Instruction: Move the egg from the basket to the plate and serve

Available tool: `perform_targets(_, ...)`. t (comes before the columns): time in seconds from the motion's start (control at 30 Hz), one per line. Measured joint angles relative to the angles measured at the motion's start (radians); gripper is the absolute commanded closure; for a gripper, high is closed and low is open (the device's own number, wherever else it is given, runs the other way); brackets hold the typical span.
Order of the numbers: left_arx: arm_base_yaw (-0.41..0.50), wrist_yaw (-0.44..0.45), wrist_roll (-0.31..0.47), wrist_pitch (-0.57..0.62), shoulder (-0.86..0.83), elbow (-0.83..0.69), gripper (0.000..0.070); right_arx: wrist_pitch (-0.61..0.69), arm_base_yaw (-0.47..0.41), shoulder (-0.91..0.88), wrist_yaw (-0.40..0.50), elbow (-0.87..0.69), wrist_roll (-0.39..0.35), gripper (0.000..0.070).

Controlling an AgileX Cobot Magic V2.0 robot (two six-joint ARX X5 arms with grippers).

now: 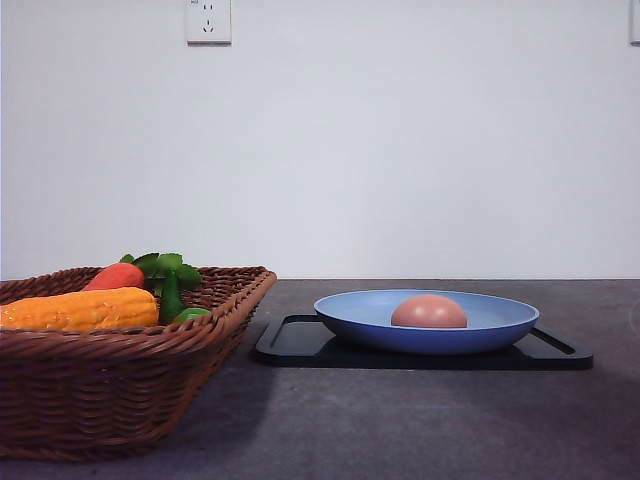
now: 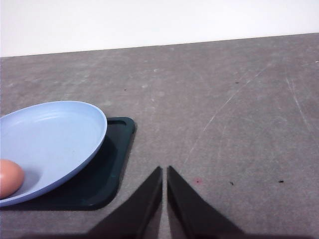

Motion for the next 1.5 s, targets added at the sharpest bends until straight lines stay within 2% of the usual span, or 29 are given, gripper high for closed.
perform_targets(1.5, 0.000, 0.000, 0.000, 0.000, 0.000, 0.000, 0.0700, 0.000, 0.000, 0.000, 0.000, 0.000, 0.000, 0.0700)
